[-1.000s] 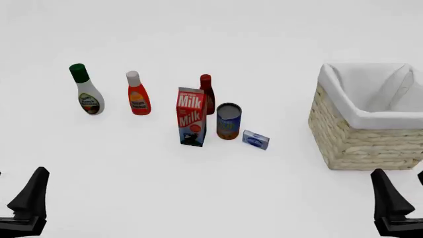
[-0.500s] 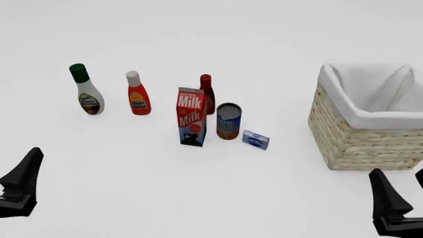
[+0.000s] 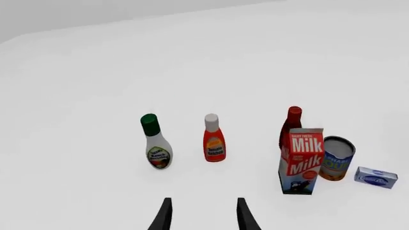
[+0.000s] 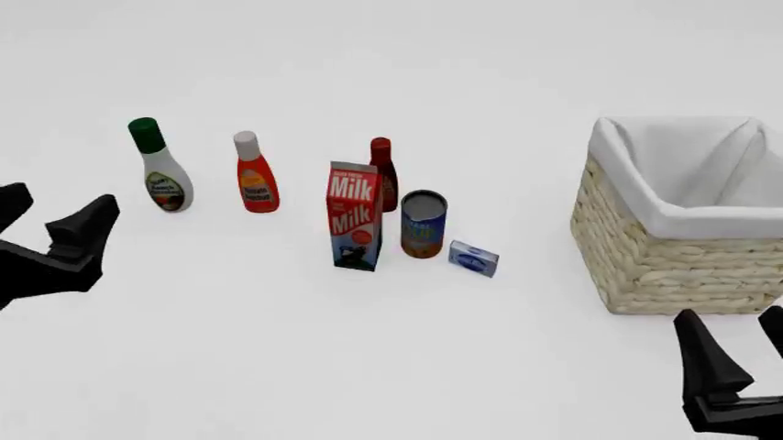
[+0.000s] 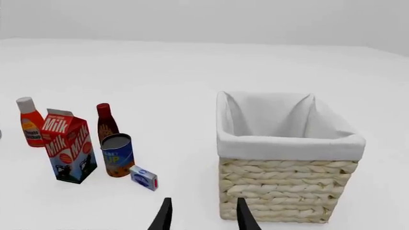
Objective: Pick the ketchup and place it in the basket.
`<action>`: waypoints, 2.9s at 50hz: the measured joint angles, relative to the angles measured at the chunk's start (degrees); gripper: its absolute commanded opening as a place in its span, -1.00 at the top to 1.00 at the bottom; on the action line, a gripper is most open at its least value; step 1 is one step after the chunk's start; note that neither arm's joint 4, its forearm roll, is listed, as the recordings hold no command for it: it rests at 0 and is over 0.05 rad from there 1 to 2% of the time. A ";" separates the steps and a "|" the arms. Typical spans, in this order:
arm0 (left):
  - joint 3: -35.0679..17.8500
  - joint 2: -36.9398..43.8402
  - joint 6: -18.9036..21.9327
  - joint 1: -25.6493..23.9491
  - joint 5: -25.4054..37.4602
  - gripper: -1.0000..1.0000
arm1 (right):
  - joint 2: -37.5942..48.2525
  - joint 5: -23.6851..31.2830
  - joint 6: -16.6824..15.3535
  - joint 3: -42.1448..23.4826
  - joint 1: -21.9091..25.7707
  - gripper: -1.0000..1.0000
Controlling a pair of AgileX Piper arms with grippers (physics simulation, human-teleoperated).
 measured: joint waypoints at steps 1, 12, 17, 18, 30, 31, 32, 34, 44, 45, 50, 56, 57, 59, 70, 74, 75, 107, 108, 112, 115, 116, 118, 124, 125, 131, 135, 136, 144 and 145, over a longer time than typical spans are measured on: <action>-0.52 0.69 0.00 -0.18 0.00 -1.00 | 0.09 -0.06 -0.03 0.00 0.03 -1.00; -6.66 9.12 -1.03 -2.50 0.74 -1.00 | 1.82 -1.31 -0.32 0.00 0.44 -1.00; -9.45 12.80 -1.71 -3.16 1.19 -1.00 | 2.40 -1.71 -0.34 0.00 0.54 -1.00; -10.04 13.49 -1.86 -3.26 1.30 -1.00 | 2.50 -1.77 -0.33 0.01 0.56 -1.00; -15.87 20.90 -3.59 -4.32 1.86 -1.00 | 4.16 -3.01 -0.10 0.01 0.92 -1.00; -16.33 21.47 -3.72 -4.38 1.88 -1.00 | 4.27 -3.09 -0.07 0.01 0.95 -1.00; -16.79 22.05 -3.87 -4.44 1.90 -1.00 | 4.37 -3.16 -0.04 0.01 0.98 -1.00; -17.74 23.21 -4.17 -4.52 1.96 -1.00 | 4.56 -3.28 0.00 0.01 1.02 -1.00; -22.03 28.49 -4.54 -4.29 1.79 -1.00 | 5.41 -3.85 0.22 0.01 1.22 -1.00; -22.39 28.99 -4.52 -4.24 1.74 -1.00 | 5.47 -3.89 0.24 0.01 1.23 -1.00; -24.05 31.33 -4.29 -3.94 1.44 -1.00 | 5.82 -4.13 0.33 0.01 1.30 -1.00; -26.00 33.98 -4.00 -3.54 1.18 -1.00 | 6.28 -4.45 0.43 0.02 1.37 -1.00; -26.34 34.42 -3.96 -3.46 1.14 -1.00 | 6.35 -4.50 0.45 0.02 1.38 -1.00; -27.23 35.44 -3.89 -3.22 1.11 -1.00 | 6.52 -4.63 0.50 0.01 1.40 -1.00; -32.82 42.14 -3.95 -1.80 1.02 -1.00 | 7.08 -5.12 0.74 0.01 1.47 -1.00; -35.01 44.98 -3.84 -1.28 0.83 -1.00 | 6.66 -4.89 0.47 0.01 1.51 -1.00; -35.50 45.63 -3.82 -1.17 0.79 -1.00 | 6.56 -4.83 0.40 0.01 1.52 -1.00; -43.64 58.15 -2.42 -0.68 -1.13 -1.00 | 8.01 -6.41 -0.34 0.01 2.08 -1.00; -43.86 58.43 -2.35 -0.70 -1.17 -1.00 | 8.10 -6.49 -0.34 0.01 2.12 -1.00; -44.68 59.53 -2.03 -0.76 -1.40 -1.00 | 8.45 -6.77 -0.30 0.01 2.24 -1.00; -45.31 60.35 -1.80 -0.76 -1.56 -1.00 | 8.62 -6.91 -0.28 0.01 2.32 -1.00; -45.53 60.62 -1.73 -0.74 -1.61 -1.00 | 8.67 -6.94 -0.26 0.01 2.34 -1.00; -45.95 61.14 -1.60 -0.72 -1.70 -1.00 | 8.81 -7.04 -0.22 0.01 2.38 -1.00; -47.05 62.69 -1.35 -0.66 -2.04 -1.00 | 9.50 -7.55 -0.07 -0.01 2.49 -1.00; -47.22 62.94 -1.33 -0.66 -2.09 -1.00 | 9.66 -7.67 -0.04 -0.01 2.50 -1.00; -48.07 64.32 -1.09 -0.66 -2.48 -1.00 | 10.64 -8.45 0.06 -0.02 2.59 -1.00; -48.61 65.15 -0.99 -0.62 -2.71 -1.00 | 11.32 -8.98 0.11 -0.02 2.66 -1.00; -48.75 65.34 -0.98 -0.60 -2.75 -1.00 | 11.51 -9.14 0.09 -0.02 2.68 -1.00; -50.08 67.44 -0.60 -0.31 -3.38 -1.00 | 12.74 -10.13 -0.05 -0.02 2.75 -1.00; -50.33 67.86 -0.49 -0.24 -3.51 -1.00 | 12.91 -10.27 -0.07 -0.02 2.75 -1.00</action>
